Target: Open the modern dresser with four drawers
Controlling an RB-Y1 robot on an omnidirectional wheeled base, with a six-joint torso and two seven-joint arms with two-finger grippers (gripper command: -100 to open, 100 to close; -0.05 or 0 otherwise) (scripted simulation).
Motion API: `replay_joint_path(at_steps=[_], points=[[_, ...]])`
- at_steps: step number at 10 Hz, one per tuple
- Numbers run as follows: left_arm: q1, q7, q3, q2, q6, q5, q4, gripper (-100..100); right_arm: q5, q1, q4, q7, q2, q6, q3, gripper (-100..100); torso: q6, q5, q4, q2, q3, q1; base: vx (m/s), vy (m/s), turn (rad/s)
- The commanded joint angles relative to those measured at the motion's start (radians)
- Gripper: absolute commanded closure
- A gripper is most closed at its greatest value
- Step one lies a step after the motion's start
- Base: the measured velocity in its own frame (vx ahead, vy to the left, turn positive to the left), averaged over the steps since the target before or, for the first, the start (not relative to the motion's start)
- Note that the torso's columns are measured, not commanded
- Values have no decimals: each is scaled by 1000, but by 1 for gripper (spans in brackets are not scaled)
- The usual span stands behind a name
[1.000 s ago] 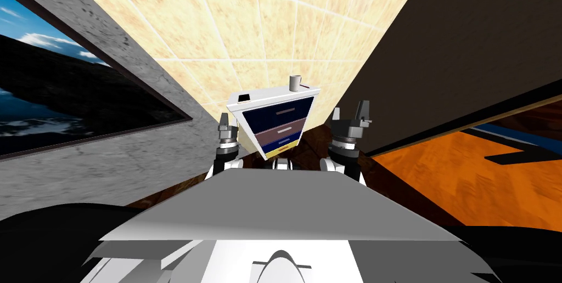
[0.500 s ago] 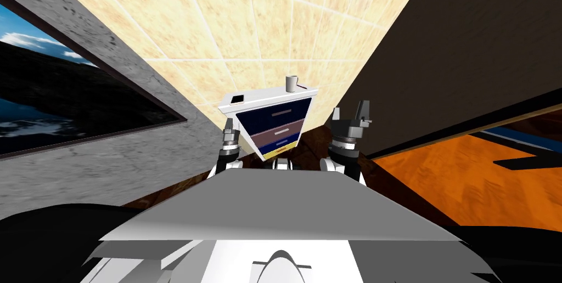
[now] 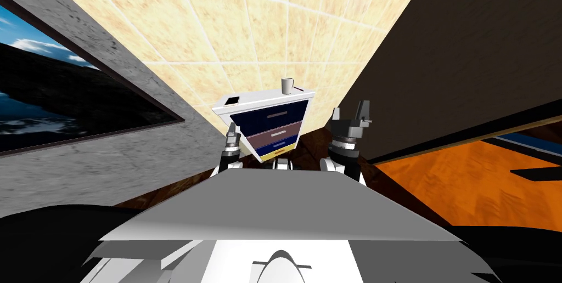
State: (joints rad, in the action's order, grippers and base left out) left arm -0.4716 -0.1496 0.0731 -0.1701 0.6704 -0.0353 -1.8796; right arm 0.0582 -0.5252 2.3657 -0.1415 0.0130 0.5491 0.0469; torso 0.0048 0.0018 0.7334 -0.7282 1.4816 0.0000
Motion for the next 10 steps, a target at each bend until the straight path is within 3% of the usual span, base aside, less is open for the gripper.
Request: replay_joint_path(at_steps=[1,10], points=[[12,0,7,-8,24,0,84,-100,0,0,0,0,0,0,0,0,0,0,0,2,1,1,51,-99,50],[41,-3,28,-17,85,1,285,-100,0,0,0,0,0,0,0,0,3,4,-3,7,3,5,37,-70,25]])
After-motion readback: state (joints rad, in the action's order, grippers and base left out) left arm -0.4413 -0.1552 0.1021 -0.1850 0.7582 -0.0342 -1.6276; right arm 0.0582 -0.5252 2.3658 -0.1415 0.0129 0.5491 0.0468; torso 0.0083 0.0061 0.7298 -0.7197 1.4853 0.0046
